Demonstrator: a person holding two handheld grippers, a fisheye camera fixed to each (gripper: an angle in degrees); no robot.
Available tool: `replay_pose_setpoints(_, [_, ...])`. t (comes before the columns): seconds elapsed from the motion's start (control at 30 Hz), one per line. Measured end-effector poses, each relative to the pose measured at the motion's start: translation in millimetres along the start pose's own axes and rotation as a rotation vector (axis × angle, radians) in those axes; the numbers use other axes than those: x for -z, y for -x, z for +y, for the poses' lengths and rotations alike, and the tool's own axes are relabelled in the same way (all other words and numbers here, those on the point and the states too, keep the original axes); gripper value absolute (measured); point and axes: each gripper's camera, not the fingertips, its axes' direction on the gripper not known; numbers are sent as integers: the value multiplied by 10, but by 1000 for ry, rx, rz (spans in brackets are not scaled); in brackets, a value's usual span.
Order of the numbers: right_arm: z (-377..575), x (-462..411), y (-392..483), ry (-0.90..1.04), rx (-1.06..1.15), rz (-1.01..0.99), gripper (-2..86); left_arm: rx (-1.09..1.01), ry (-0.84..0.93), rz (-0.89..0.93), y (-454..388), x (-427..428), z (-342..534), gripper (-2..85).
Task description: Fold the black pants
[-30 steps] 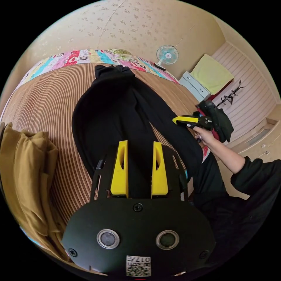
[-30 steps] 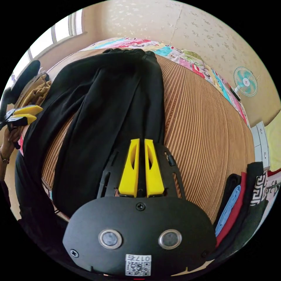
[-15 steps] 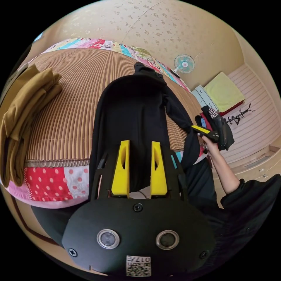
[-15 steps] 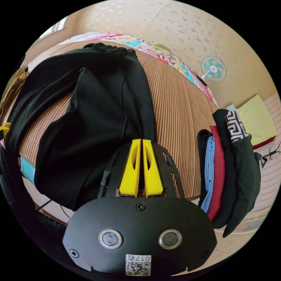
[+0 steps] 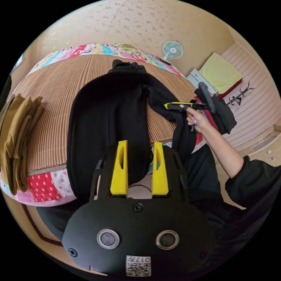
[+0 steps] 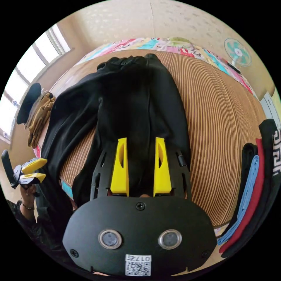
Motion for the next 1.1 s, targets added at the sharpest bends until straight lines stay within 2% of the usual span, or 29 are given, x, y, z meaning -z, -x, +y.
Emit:
replay_pose_setpoints(0.2, [56, 119, 33, -29, 38, 87, 129, -13, -23, -75, -137, -4, 124, 135])
replay_pose_setpoints(0.33, [51, 218, -181, -36, 1, 30, 130, -155, -40, -147, -431, -108, -557, 135])
replay_pose_setpoints(0.47, [49, 290, -166, -42, 27, 60, 129, -281, -100, -222, -715, -306, -1349, 135])
replay_pose_setpoints(0.57, [32, 349, -206, -45, 28, 63, 128, -304, -70, -249, -759, -703, -2027, 135])
replay_pose_setpoints(0.63, [18, 401, -292, -48, 17, 33, 128, -243, -11, -265, -640, -1011, -2448, 136])
replay_pose_setpoints(0.77, [-23, 462, -365, -51, 9, 17, 128, -218, 78, -292, -490, -1338, -2738, 132])
replay_pose_setpoints(0.83, [-66, 490, -357, -52, 17, 31, 127, -214, 117, -318, -331, -1406, -2782, 83])
replay_pose_setpoints(0.97, [-118, 541, -395, -55, 13, 27, 127, -139, 58, -186, 74, -953, -2875, 28])
replay_pose_setpoints(1.1, [-178, 604, -448, -58, 6, 13, 127, 98, -216, -210, 864, 80, -2912, 3])
